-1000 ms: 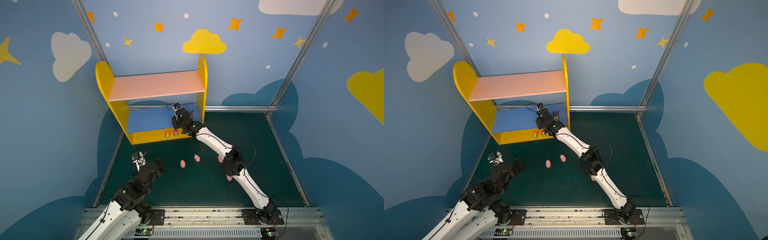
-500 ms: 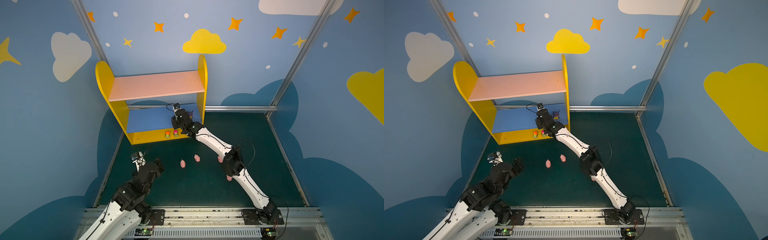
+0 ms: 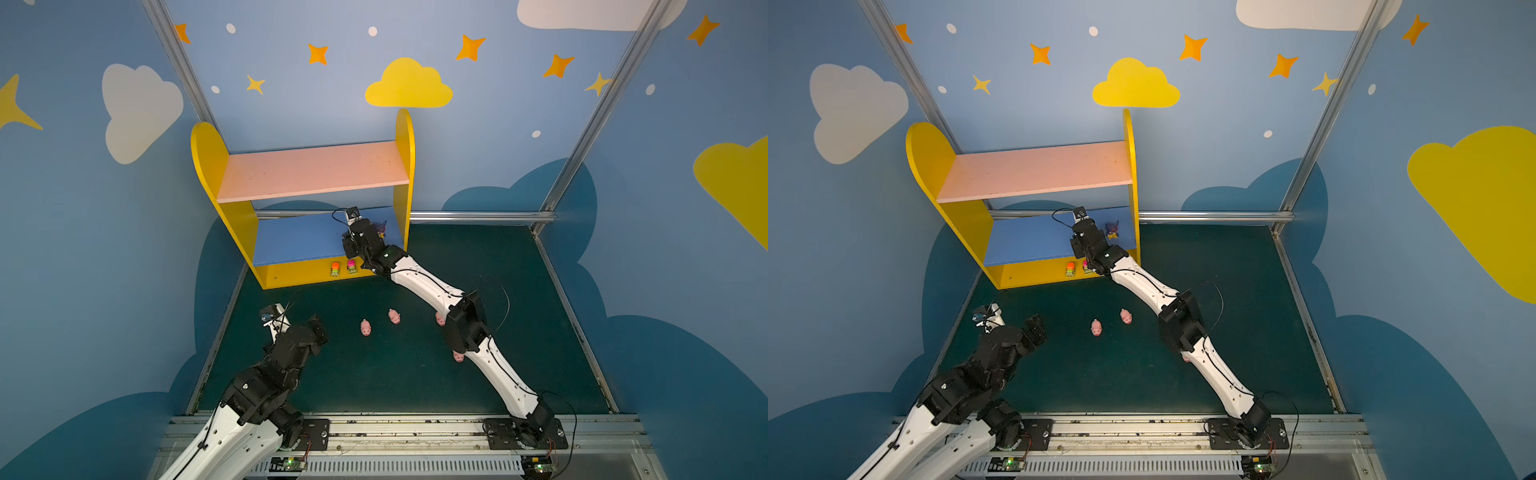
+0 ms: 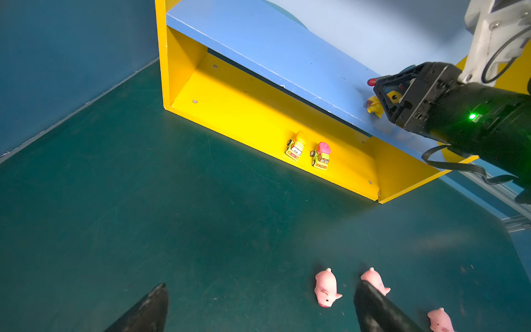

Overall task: Organize plastic toys on shelves
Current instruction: Place the plastic toy on the shelf.

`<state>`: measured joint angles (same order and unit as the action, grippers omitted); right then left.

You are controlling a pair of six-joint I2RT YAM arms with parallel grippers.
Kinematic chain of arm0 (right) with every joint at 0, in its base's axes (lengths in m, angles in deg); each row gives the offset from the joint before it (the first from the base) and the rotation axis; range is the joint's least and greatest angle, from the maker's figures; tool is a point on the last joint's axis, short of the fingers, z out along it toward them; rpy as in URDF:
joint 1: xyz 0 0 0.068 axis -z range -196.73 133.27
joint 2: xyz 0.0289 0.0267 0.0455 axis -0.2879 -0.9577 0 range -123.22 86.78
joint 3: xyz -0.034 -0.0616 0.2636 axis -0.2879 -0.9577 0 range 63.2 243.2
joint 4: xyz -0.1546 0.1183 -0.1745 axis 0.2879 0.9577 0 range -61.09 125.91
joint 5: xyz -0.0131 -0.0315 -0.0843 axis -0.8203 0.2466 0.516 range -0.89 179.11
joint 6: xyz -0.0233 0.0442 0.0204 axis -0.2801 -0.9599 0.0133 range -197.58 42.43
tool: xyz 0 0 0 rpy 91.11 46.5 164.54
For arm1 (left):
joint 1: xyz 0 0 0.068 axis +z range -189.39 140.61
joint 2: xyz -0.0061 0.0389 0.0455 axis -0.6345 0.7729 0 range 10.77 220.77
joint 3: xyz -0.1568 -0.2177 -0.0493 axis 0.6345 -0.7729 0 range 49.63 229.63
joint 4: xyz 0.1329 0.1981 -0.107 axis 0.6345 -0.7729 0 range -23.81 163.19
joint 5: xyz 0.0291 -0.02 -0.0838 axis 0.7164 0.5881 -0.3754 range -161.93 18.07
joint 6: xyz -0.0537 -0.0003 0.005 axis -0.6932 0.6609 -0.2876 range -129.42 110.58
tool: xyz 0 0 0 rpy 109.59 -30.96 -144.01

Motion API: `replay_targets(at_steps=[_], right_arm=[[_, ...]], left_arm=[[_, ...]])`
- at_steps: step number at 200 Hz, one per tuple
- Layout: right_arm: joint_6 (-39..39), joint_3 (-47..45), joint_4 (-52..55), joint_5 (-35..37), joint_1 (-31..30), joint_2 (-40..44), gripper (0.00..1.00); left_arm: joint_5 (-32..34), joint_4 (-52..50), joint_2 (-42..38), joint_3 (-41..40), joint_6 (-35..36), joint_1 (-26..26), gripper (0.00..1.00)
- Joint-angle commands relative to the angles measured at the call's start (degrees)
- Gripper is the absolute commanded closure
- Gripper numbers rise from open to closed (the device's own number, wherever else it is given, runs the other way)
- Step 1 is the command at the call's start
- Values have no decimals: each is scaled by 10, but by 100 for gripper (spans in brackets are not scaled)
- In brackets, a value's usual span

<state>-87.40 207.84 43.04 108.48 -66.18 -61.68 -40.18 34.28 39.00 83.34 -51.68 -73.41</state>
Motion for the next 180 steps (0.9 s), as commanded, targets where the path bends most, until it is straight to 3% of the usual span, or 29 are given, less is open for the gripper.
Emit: replay_targets(at_steps=[1, 180], right_arm=[[1, -28, -5, 11, -2, 29, 71], [-2, -116, -60, 22, -7, 70, 64]], left_arm=[[7, -7, -6, -4, 2, 3, 0], [3, -11, -19, -4, 0, 3, 0]])
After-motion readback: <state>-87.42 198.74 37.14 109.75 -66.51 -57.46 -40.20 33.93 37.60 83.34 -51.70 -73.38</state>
